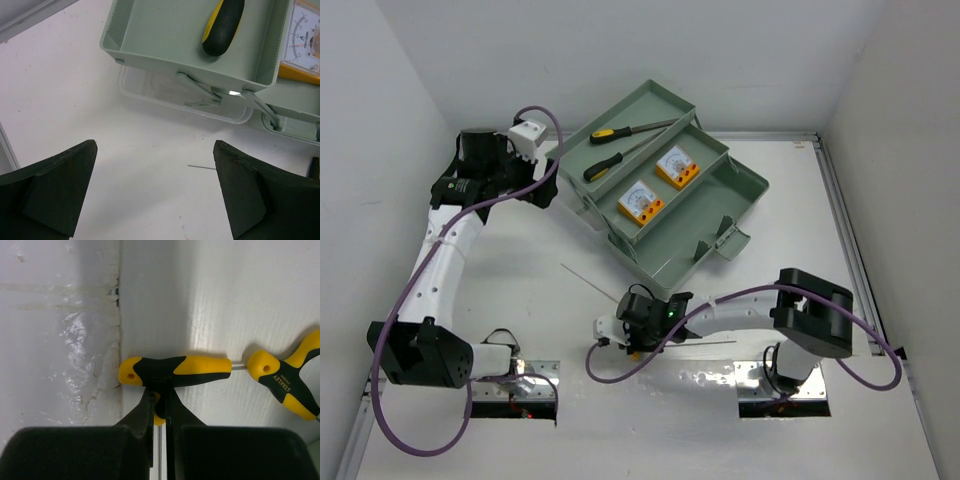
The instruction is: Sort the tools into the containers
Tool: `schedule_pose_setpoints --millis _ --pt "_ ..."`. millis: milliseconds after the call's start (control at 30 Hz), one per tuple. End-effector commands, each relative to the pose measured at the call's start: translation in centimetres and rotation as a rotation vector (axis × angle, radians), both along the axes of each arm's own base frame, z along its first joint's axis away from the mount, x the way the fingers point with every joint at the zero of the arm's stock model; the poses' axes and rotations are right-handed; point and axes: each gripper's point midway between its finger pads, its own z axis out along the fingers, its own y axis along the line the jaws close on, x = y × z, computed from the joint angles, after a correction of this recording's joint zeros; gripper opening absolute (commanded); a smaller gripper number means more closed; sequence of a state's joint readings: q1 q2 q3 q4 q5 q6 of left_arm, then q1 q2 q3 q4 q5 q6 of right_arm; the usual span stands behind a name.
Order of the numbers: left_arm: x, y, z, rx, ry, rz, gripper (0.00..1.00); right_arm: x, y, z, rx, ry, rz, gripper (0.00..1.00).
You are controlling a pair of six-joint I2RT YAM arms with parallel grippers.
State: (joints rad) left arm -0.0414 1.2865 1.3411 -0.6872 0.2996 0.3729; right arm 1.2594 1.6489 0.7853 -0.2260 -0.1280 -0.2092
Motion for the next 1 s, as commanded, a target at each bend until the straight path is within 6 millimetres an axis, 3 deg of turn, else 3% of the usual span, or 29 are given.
schedule_pose_setpoints --millis 0,100,300,433,467,533,600,633,733,767,833,867,900,967 --pt "-0.2 0.3 1.4 0.007 -0.052 0.005 0.99 1.5 2.1 2.0 0.035 -0.052 -0.061 0.0" --pt "-0.2 0.3 1.2 0.013 -0.046 0.0 0.99 2.3 5.4 6.0 0.172 -0.064 -0.093 0.0" --pt "-0.2 0.6 0.8 0.026 -0.038 0.012 0.99 3.8 11.3 16.6 0.542 -0.059 -0.222 0.0" --pt "-0.2 0.4 0.8 0.01 -0.038 0.008 0.99 4.6 12.9 21.8 0.763 -0.03 -0.335 0.0" --pt "-0.1 0.4 0.9 0.01 -0.041 0.008 0.99 4.9 13.2 24.2 0.854 -0.032 -0.347 0.0" --pt "-0.1 0.4 0.8 0.007 -0.04 0.008 1.0 6.0 12.7 25.3 0.922 -0.048 -0.418 0.0" --pt "-0.1 0.3 0.7 -0.001 -0.037 0.009 1.0 7.5 12.0 28.9 1.06 -0.085 -0.5 0.0" --pt "-0.1 0.1 0.6 -0.006 -0.035 0.005 1.0 8.4 11.2 29.1 1.09 -0.097 -0.541 0.0" --pt "-0.2 0.0 0.5 -0.012 -0.031 0.001 1.0 11.7 7.9 32.5 1.282 -0.116 -0.732 0.0" --pt "-0.3 0.0 0.5 -0.012 -0.029 0.001 1.0 13.3 5.9 34.1 1.371 -0.166 -0.837 0.0" --pt "-0.4 0.2 0.4 -0.008 -0.027 0.004 1.0 15.6 1.5 34.2 1.442 -0.243 -0.992 0.0" --pt "-0.5 0.1 0.3 -0.006 -0.025 0.001 1.0 16.8 -1.3 35.3 1.524 -0.289 -1.11 0.0" --pt "-0.6 0.1 0.3 -0.007 -0.025 -0.001 1.0 17.6 -4.1 34.8 1.55 -0.332 -1.187 0.0" --pt "-0.5 0.1 0.2 -0.007 -0.023 -0.001 1.0 18.2 -7.6 35.3 1.61 -0.407 -1.288 0.0"
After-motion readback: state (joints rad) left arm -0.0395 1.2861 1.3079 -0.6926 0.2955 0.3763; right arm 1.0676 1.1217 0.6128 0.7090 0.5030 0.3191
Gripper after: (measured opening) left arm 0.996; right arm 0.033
